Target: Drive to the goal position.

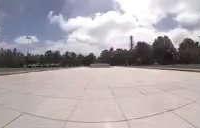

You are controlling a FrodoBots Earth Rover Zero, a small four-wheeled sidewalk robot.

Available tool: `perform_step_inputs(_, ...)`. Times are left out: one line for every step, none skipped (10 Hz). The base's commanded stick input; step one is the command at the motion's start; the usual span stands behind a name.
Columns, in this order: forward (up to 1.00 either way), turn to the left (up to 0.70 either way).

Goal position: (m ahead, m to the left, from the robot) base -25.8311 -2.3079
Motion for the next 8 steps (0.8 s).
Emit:
perform_step_inputs(0.00,0.00)
perform_step_inputs(0.00,0.00)
perform_step_inputs(0.00,0.00)
perform_step_inputs(0.00,0.00)
perform_step_inputs(0.00,0.00)
perform_step_inputs(0.00,0.00)
perform_step_inputs(0.00,0.00)
perform_step_inputs(0.00,0.00)
